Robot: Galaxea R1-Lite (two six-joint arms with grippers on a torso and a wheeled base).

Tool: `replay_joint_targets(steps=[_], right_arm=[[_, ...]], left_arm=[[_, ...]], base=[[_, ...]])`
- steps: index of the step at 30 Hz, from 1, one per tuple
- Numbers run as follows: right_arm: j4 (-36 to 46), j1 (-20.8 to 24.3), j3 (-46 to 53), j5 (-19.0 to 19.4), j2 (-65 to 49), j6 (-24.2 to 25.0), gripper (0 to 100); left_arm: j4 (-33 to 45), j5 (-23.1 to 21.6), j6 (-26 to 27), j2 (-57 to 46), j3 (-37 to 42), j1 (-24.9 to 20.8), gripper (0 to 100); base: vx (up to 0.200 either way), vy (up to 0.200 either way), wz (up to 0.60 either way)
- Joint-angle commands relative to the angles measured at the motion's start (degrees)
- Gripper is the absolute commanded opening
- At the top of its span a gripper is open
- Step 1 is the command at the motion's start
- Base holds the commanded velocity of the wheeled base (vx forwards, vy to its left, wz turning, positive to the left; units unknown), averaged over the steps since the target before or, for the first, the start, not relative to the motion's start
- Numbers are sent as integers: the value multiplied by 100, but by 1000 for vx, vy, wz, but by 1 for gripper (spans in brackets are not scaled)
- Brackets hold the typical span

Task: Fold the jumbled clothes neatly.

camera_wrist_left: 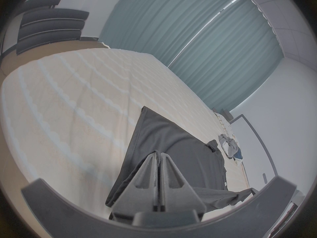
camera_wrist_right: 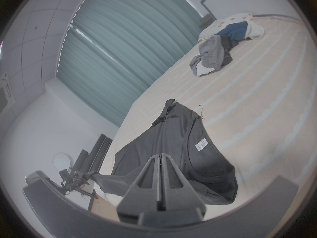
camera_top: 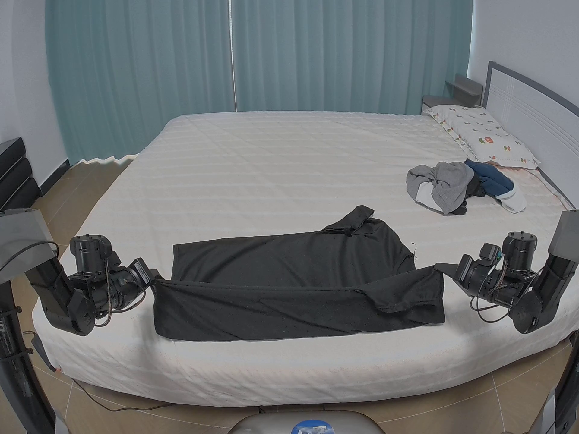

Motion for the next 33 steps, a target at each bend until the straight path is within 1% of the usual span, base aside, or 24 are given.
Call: replay_joint_targets(steps=[1,5,8,9,10,14,15,17,18,22,25,29,33], right_arm=[[330,132,-74,17,-450,-131,0],[533,79,120,8,-687,-157,0],[480,-18,515,8,-968,-219,0],[480,-18,515,8,-968,-219,0],[489,-44,717,8,-1162,-245,0],[515,-53,1034,8,-1373,-342,0],[515,-53,1201,8,-1408,-456,0],[489,-123,1333,8,-1426,-561,0],[471,-202,1420,8,-1434,-614,0],[480,-378,1535,61,-1549,-632,0],[480,-404,1631,70,-1610,-640,0],[497,-413,1807,70,-1628,-807,0],[497,-422,1860,61,-1522,-843,0]], left_arm=[[20,-7,86,-220,139,5,0],[29,-25,191,-220,192,23,0],[38,-43,569,-264,350,93,0],[38,-43,569,-264,350,93,0],[38,-43,754,-334,438,93,0],[38,-43,912,-422,578,85,0],[38,-43,1052,-475,649,85,0],[38,-43,1219,-510,736,85,0],[38,-43,1395,-528,824,76,0],[29,-16,1764,-589,1062,32,0],[38,-16,1835,-660,1132,23,0],[29,-16,2054,-677,1264,-39,0],[-6,-16,2089,-660,1237,-39,0]], base=[[0,0,0],[0,0,0],[0,0,0],[0,0,0],[0,0,0],[0,0,0],[0,0,0],[0,0,0],[0,0,0],[0,0,0],[0,0,0],[0,0,0],[0,0,0]])
